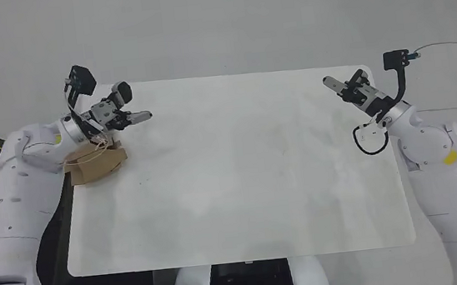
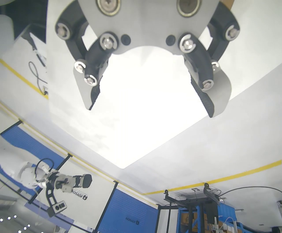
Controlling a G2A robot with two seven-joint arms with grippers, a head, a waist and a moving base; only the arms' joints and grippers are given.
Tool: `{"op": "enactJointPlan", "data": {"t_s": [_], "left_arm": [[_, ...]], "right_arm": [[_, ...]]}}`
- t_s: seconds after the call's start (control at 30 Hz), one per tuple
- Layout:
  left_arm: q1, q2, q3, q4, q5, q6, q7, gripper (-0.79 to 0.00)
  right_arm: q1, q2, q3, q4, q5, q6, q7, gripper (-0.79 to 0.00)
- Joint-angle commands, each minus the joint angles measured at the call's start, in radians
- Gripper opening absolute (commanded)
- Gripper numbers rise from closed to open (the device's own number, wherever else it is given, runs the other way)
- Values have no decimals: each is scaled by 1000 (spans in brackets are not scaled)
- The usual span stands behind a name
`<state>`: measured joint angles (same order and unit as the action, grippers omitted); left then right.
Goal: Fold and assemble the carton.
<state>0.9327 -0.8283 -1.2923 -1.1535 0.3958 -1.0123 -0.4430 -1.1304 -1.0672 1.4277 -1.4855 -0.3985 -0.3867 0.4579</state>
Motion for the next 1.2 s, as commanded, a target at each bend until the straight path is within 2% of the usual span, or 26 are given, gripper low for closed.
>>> {"op": "enactJointPlan", "data": {"t_s": [0.0, 0.13, 0.2, 0.37, 0.6, 1.17], "left_arm": [[-2, 13, -7, 7, -128, 0, -100, 0], [-2, 37, -17, 50, -381, 8, -289, 0], [-21, 52, -26, 65, -508, 53, -418, 0], [-21, 98, -52, 37, -644, 177, -542, 0], [11, 152, -74, 37, -746, 244, -609, 0], [11, 152, -74, 37, -746, 244, -609, 0]], "right_arm": [[0, 0, 0, 0, 0, 0, 0, 0], [0, 0, 0, 0, 0, 0, 0, 0], [0, 0, 0, 0, 0, 0, 0, 0], [0, 0, 0, 0, 0, 0, 0, 0], [0, 0, 0, 0, 0, 0, 0, 0], [0, 0, 0, 0, 0, 0, 0, 0]]}}
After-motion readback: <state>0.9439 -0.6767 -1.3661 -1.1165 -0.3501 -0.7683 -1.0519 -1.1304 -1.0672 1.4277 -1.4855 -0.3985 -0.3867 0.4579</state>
